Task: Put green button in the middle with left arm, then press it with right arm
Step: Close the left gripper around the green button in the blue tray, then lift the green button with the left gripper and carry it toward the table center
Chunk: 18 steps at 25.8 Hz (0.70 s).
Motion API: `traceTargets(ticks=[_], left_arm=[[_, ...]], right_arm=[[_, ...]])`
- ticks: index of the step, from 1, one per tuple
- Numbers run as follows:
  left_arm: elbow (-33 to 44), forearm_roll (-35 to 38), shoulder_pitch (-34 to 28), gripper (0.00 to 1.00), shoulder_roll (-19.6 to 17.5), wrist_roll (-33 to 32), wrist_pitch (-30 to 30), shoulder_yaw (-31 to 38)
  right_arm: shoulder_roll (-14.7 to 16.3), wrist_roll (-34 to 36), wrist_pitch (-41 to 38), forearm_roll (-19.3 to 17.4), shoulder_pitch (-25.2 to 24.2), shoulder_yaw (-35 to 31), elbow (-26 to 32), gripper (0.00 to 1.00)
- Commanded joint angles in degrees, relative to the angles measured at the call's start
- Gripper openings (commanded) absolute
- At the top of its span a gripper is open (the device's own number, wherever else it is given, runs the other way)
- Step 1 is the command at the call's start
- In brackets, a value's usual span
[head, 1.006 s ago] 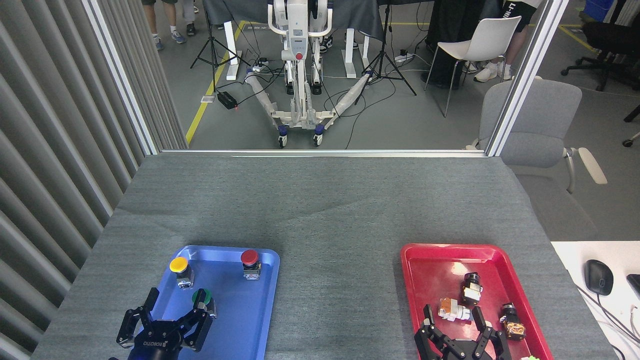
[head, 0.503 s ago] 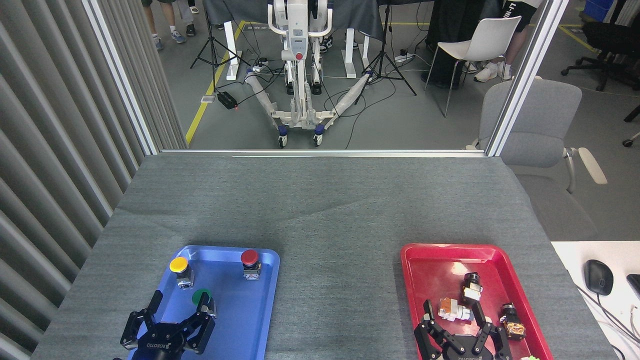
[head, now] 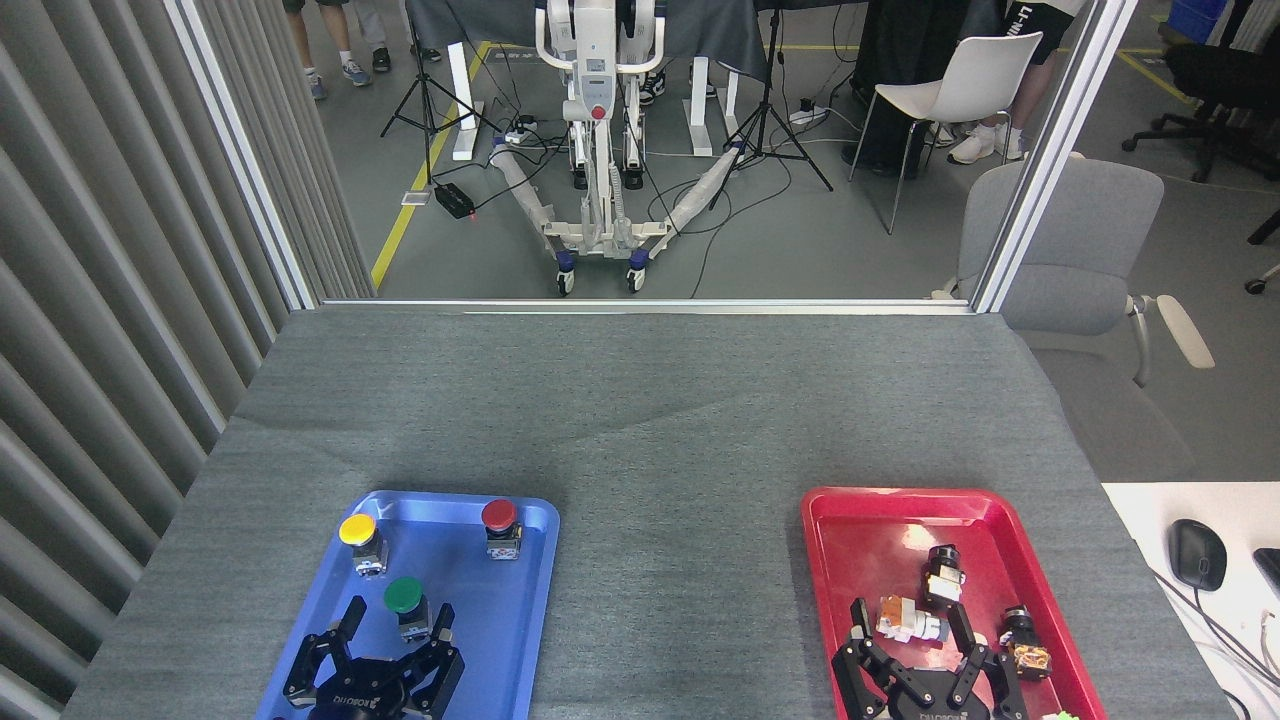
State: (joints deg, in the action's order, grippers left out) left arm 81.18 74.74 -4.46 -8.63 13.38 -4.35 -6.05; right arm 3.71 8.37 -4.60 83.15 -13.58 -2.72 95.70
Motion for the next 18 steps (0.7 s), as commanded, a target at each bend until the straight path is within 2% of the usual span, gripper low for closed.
traceTargets(ticks=[1, 9, 18], left_arm=[[-2.17, 0.06, 0.33, 0.99, 0.11, 0.16, 0.04, -0.28], [-8.76, 0.76, 3.15, 0.99, 2.48, 0.24, 0.13, -0.19], [-14.74, 0.67, 5.61, 0.99, 2.57, 0.33, 2.86, -0.19]], right_arm=[[-0.02, 0.06, 0.03, 0.00, -0.05, -0.01, 0.02, 1.00], [-0.11, 0.06, 0.03, 0.00, 0.22, 0.08, 0.02, 1.00], [-0.11, 0.06, 0.11, 0.00, 0.22, -0.01, -0.07, 1.00]])
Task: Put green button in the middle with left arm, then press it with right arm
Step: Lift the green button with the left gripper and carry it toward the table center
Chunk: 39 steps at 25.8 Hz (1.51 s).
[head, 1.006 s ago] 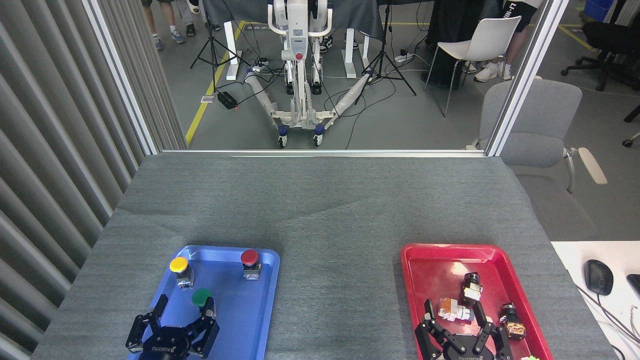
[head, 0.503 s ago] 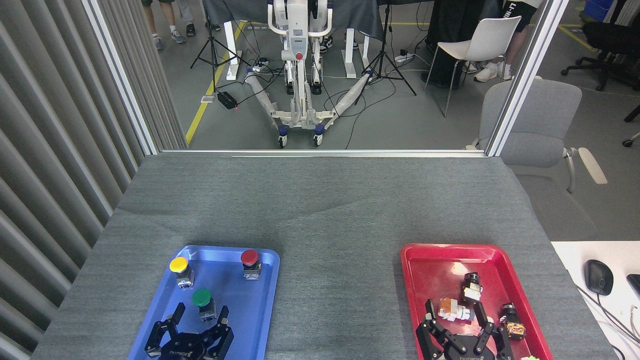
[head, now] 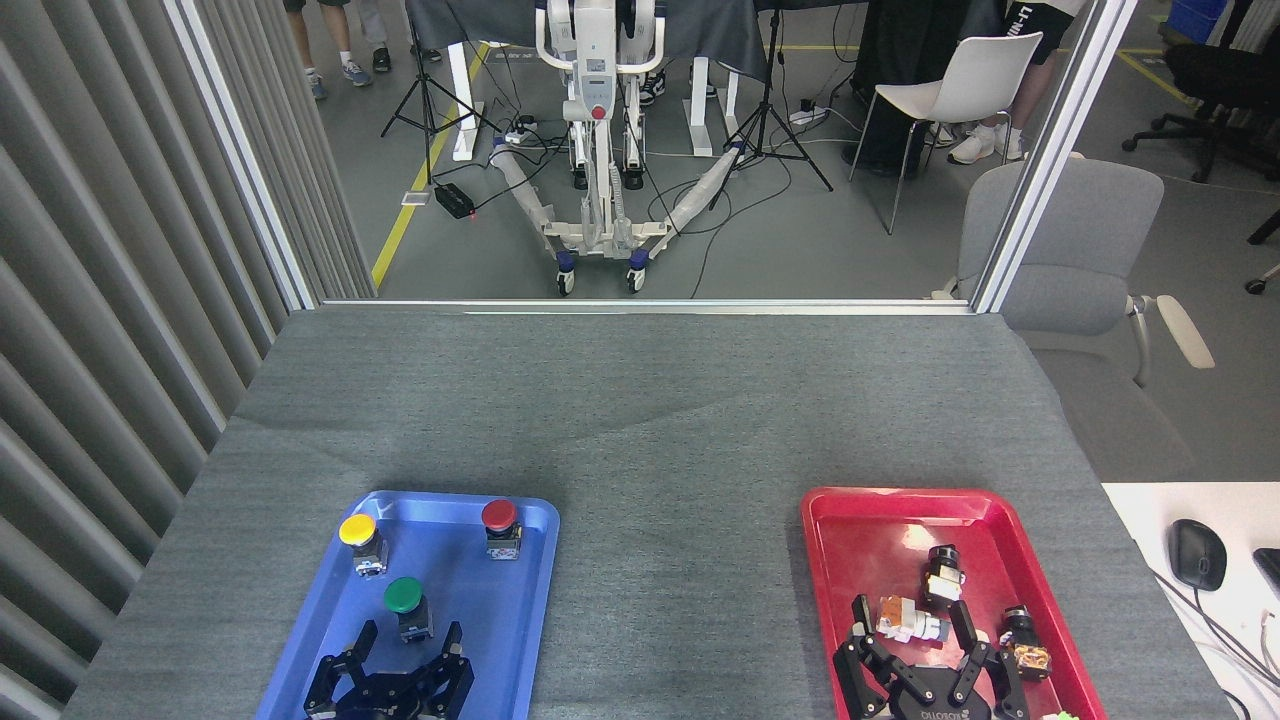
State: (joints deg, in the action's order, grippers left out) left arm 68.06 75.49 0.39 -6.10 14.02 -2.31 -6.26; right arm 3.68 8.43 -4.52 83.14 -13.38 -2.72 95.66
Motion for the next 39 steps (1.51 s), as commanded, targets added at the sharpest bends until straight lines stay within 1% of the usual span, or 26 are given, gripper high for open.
traceTargets(ticks=[1, 6, 14, 15, 17, 20, 22, 24, 27, 30, 34, 37, 39], left_arm=[[-2.23, -0.08, 1.28, 0.99, 0.12, -0.31, 0.82, -0.07], [-4.69, -0.08, 2.77, 0.99, 1.09, 0.40, 0.99, 0.02], [-4.95, -0.08, 3.83, 0.94, 2.14, 0.40, 0.99, 0.02], [-4.95, 0.00, 3.92, 0.89, 2.14, 0.40, 1.00, 0.02], [-4.95, -0.08, 4.09, 0.74, 2.14, 0.40, 0.99, 0.02], [-5.04, 0.00, 4.27, 0.45, 1.97, 0.49, 0.99, -0.07], [-5.04, 0.09, 4.09, 0.28, 1.70, 1.01, 0.91, -0.07], [-4.95, 0.36, 3.92, 0.14, 1.53, 1.98, 0.56, -0.07], [-4.16, 0.53, 3.57, 0.00, 1.18, 2.68, -0.32, -0.16], [-3.02, 0.71, 3.48, 0.00, 0.38, 2.77, -3.75, -0.16], [2.61, 2.11, 3.57, 0.00, -0.06, 4.44, -7.44, -1.30], [4.98, 7.83, 5.24, 0.00, 0.47, 4.18, -8.94, -5.08], [4.19, 10.11, 8.84, 0.00, 1.00, 3.65, -9.20, -9.82]], right_arm=[[-0.08, -0.08, 0.13, 0.00, 0.02, -0.01, -0.04, 1.00], [-0.08, 0.01, 0.21, 0.00, -0.34, 0.08, -0.21, 1.00], [0.01, 0.01, 0.13, 0.00, -0.25, 0.08, -0.48, 1.00], [0.10, 0.01, 0.21, 0.00, -0.25, 0.08, -0.48, 1.00], [0.18, 0.01, 0.21, 0.00, -0.25, -0.01, -0.48, 1.00], [0.54, 0.01, 0.30, 0.09, -0.16, -0.89, -0.83, 1.00], [0.54, 0.01, 0.30, 0.18, -0.25, -2.21, -1.09, 1.00], [0.27, 0.01, 0.30, 0.27, -0.07, -2.56, -1.01, 1.00], [0.62, 0.09, 0.13, 0.18, -0.51, -3.00, -1.01, 1.00], [0.54, 0.45, -0.49, 0.09, -1.57, -3.17, -1.01, 1.00], [0.36, 0.53, -2.16, 0.09, -2.01, -3.17, -1.01, 1.00], [0.54, 0.53, -2.33, 0.18, -1.39, -2.56, -1.01, 1.00], [0.71, 0.36, -2.07, 0.18, -1.65, -2.03, -0.48, 1.00]])
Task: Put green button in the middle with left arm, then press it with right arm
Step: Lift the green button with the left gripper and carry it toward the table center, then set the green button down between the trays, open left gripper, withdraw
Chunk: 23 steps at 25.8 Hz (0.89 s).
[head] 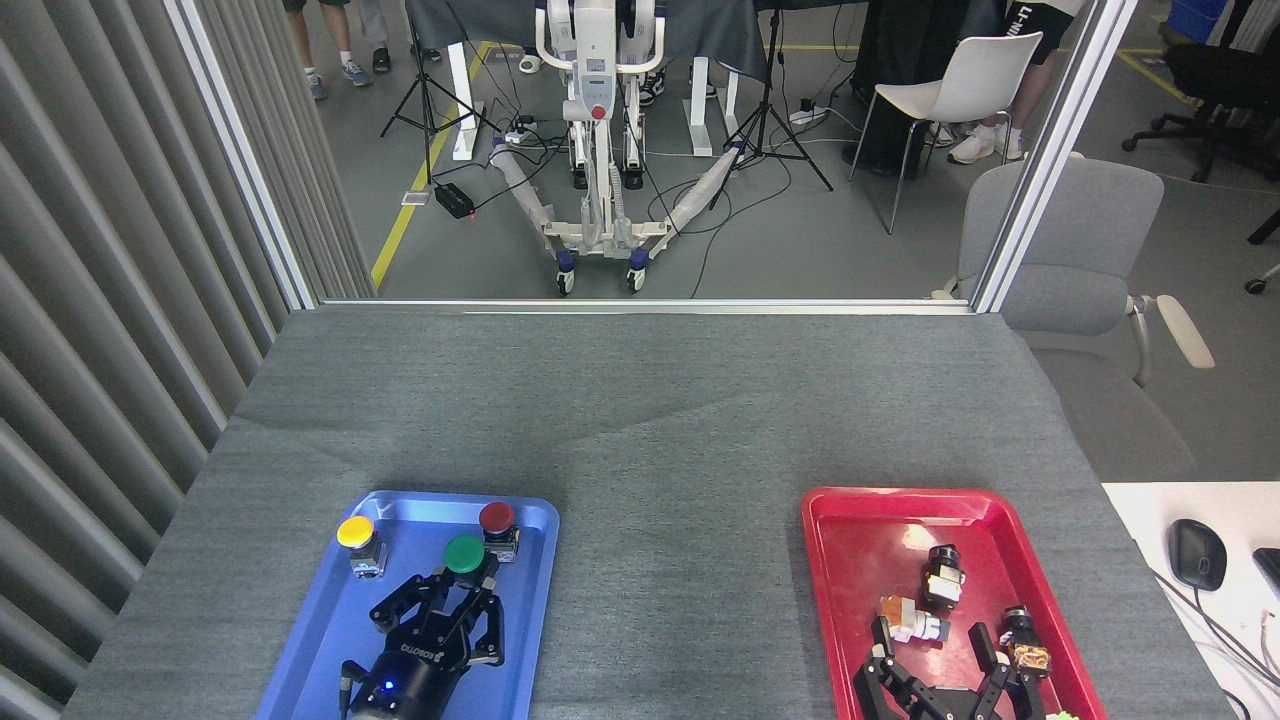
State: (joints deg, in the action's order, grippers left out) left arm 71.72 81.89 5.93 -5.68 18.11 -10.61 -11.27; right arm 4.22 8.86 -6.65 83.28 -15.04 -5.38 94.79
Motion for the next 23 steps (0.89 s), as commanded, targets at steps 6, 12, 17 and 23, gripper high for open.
traceTargets(ticks=[6, 12, 17, 23], left_arm=[[-9.49, 3.80, 12.08, 0.00, 6.65, -0.62, -1.08, -12.90], [-23.55, 3.89, 17.71, 0.00, 13.42, -0.36, -1.70, -15.28], [-25.93, 3.72, 17.71, 0.00, 13.42, -0.36, 0.94, -17.21], [-28.03, 3.54, 17.62, 0.05, 13.42, -0.18, 1.38, -17.21]], right_arm=[[1.23, -0.07, 0.06, 0.22, -1.22, 1.25, 1.62, 1.00], [1.23, 0.02, 0.24, 0.13, -1.31, 1.25, 1.62, 1.00], [1.23, 0.02, 0.33, 0.13, -1.31, 1.17, 1.62, 1.00], [1.23, -0.07, 1.12, 0.13, -1.40, 1.34, 1.62, 1.00]])
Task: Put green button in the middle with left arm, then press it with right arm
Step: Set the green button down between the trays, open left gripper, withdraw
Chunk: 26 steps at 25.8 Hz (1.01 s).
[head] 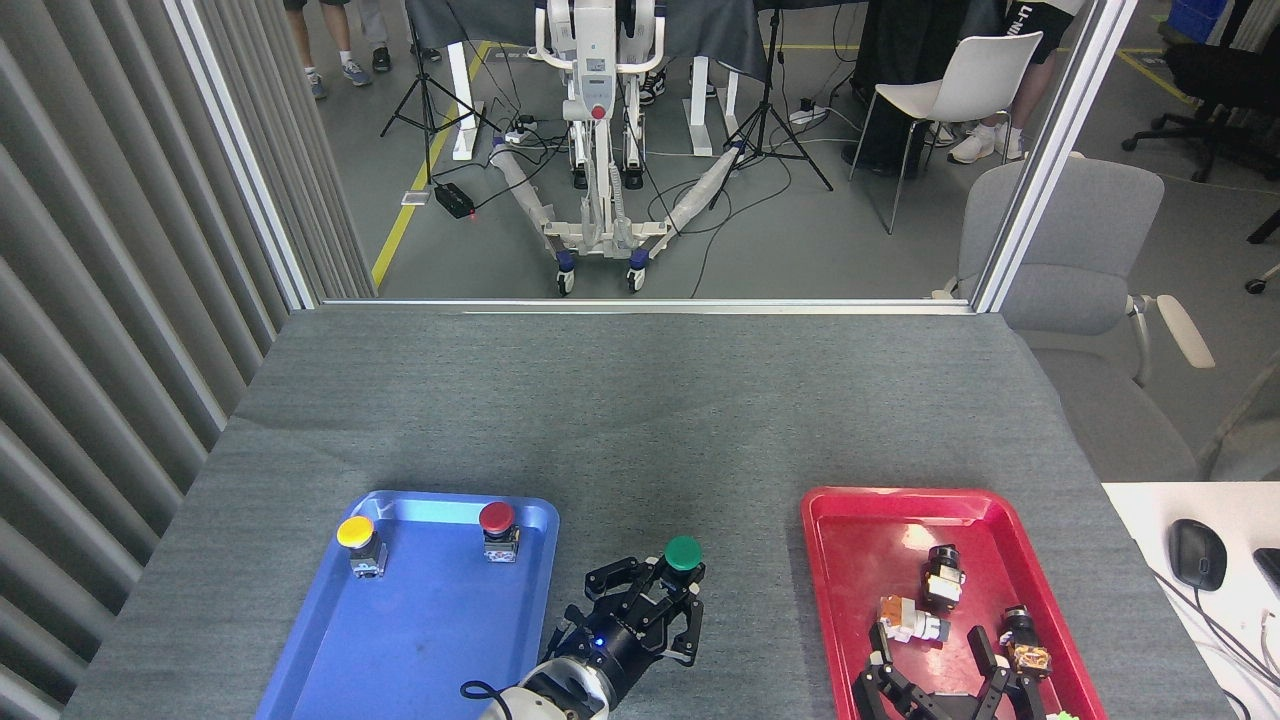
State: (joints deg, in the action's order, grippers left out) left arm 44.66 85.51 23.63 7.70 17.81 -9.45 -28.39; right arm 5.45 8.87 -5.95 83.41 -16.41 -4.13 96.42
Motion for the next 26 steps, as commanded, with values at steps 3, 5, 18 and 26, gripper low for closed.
traceTargets(ticks=[3, 5, 18, 26], left_arm=[[-2.56, 0.01, -0.08, 0.07, 0.03, 0.21, 0.22, -0.08], [-3.09, -0.17, -0.17, 0.09, 0.03, 0.48, 0.31, -0.08], [-3.00, -0.52, -0.17, 1.00, 0.03, 2.06, 0.49, -0.08], [13.79, -0.35, -8.16, 1.00, -1.11, 1.35, 2.42, 0.71]], right_arm=[[-0.26, -0.26, 0.41, 0.00, -0.03, 0.08, 0.00, 1.00], [-0.35, -0.26, 0.41, 0.00, -0.03, 0.08, 0.00, 1.00], [-0.53, -0.35, 0.50, 0.00, 0.32, 0.87, -0.26, 1.00], [-0.79, -0.43, 2.87, 0.09, 0.76, 1.58, -1.14, 0.95]])
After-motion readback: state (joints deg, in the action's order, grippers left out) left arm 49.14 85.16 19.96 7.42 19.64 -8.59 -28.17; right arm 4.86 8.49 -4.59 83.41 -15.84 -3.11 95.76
